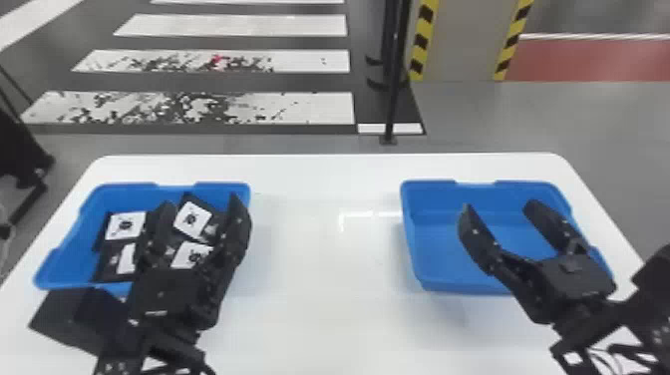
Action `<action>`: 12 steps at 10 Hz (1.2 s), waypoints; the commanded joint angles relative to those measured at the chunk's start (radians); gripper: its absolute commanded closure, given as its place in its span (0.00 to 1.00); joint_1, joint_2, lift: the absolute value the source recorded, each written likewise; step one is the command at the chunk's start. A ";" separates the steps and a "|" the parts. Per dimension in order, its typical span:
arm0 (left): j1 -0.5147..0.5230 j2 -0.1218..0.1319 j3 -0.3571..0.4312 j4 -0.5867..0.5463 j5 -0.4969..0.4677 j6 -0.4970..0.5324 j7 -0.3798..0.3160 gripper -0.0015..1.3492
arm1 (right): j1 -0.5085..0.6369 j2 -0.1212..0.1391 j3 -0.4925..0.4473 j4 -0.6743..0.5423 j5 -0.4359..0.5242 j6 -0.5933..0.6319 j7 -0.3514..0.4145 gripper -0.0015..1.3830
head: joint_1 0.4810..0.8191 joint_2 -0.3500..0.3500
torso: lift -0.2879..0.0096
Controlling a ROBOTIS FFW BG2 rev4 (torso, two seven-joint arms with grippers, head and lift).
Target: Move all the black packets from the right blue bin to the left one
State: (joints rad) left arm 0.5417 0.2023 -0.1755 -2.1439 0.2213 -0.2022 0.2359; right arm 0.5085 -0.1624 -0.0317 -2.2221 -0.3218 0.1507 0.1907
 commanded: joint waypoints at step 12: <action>-0.004 -0.003 0.004 0.000 0.000 -0.009 0.000 0.23 | 0.009 0.001 -0.006 -0.005 -0.005 -0.028 0.000 0.09 | 0.63 0.51 | 0.40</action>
State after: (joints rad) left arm 0.5375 0.1994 -0.1721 -2.1439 0.2206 -0.2111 0.2360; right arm 0.5178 -0.1610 -0.0371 -2.2273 -0.3270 0.1238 0.1902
